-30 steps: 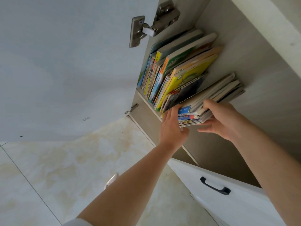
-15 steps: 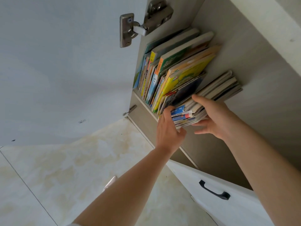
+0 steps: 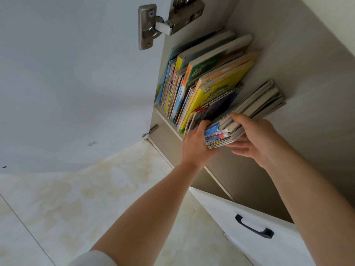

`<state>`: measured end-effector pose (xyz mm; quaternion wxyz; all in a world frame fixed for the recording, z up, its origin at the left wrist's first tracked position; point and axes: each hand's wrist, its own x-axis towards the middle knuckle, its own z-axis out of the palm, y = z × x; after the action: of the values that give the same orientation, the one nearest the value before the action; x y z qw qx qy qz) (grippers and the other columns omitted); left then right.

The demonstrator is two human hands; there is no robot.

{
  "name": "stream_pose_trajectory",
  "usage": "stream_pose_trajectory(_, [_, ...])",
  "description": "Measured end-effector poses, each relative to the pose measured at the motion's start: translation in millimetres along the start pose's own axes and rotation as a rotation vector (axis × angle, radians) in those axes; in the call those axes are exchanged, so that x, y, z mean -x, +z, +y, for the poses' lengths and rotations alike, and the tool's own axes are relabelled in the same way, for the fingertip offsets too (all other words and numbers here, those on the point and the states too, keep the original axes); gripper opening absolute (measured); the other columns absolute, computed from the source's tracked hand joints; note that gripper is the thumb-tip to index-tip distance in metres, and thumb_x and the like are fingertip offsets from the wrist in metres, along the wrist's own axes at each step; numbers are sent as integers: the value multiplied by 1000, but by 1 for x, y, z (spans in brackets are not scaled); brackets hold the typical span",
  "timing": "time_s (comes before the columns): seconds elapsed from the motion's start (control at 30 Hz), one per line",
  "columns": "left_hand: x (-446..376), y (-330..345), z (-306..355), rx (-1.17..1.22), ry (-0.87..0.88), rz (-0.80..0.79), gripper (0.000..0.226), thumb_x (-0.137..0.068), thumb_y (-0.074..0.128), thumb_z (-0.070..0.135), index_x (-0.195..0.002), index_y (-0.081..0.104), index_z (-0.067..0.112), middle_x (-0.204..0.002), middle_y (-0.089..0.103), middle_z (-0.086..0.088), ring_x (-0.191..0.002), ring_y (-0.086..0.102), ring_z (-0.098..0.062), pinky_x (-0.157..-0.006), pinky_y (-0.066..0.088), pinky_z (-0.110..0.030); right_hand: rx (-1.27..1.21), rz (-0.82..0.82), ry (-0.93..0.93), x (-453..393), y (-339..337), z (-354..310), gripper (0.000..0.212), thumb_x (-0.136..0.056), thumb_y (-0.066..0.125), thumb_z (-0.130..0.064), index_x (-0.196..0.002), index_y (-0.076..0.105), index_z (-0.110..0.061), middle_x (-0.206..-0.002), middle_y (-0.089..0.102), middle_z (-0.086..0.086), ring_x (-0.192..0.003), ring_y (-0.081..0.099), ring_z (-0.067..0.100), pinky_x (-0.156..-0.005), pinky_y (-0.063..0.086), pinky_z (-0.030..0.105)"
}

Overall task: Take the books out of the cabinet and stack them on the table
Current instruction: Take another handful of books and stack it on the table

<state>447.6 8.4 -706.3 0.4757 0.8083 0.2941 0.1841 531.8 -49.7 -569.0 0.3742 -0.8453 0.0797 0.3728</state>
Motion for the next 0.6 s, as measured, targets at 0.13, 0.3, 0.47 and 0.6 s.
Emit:
stream_pose_trajectory(0.13, [3, -1, 2, -34, 20, 12, 53, -71, 78, 33, -116, 54, 18, -104, 70, 3, -90, 66, -16, -70, 44, -22, -8, 64, -14, 12, 1, 1, 28, -91, 59, -31, -109, 58, -9, -91, 74, 9, -70, 73, 20, -60, 53, 30])
stream_pose_trajectory(0.3, [21, -9, 3, -10, 5, 39, 51, -71, 76, 33, -115, 56, 19, -106, 70, 4, -92, 64, -13, -72, 39, -20, -10, 85, -11, 25, 6, 3, 23, -89, 58, -25, -103, 59, -6, -82, 74, 10, -56, 72, 16, -46, 51, 21])
stream_pose_trajectory(0.47, [35, -21, -7, 24, 6, 30, 54, -74, 76, 34, -121, 54, 20, -109, 70, 4, -94, 64, -11, -75, 54, -27, 14, 59, -7, 35, 13, 10, 25, -88, 61, -26, -102, 59, -5, -85, 75, 10, -60, 73, 18, -53, 55, 24])
stream_pose_trajectory(0.6, [34, -25, -13, 78, -24, -50, 59, -75, 76, 34, -125, 47, 26, -115, 67, 6, -99, 63, -11, -76, 59, -36, 16, 84, -20, 34, 19, 11, 28, -86, 62, -26, -103, 59, -3, -89, 75, 12, -60, 74, 20, -57, 59, 28])
